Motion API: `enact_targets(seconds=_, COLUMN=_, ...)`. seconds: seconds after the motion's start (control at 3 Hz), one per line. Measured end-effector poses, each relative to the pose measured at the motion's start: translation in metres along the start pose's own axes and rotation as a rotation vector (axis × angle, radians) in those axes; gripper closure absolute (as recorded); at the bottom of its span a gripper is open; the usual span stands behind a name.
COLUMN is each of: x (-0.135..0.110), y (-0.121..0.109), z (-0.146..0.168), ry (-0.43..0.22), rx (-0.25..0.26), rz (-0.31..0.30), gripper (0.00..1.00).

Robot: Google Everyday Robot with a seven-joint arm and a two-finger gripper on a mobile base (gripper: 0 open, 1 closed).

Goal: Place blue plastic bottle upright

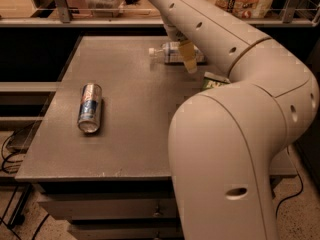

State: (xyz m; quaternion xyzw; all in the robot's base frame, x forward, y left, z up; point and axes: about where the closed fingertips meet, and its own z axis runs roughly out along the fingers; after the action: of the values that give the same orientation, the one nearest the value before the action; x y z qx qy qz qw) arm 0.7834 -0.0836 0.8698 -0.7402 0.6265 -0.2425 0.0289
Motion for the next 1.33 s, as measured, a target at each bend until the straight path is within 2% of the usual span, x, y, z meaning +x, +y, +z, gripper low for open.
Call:
enact_targets(seconds=0.33, x=0.002, y=0.003, z=0.016, ry=0.019, rx=-0.036, rz=0.012, gripper=0.00)
enact_targets(seconds=0.67, x=0.006, y=0.005, z=0.026, ry=-0.014, rx=-0.059, rz=0.033, gripper=0.17)
enact_targets(seconds=1.33, x=0.009, y=0.003, z=0.022, ry=-0.064, rx=-0.061, rz=0.052, gripper=0.64)
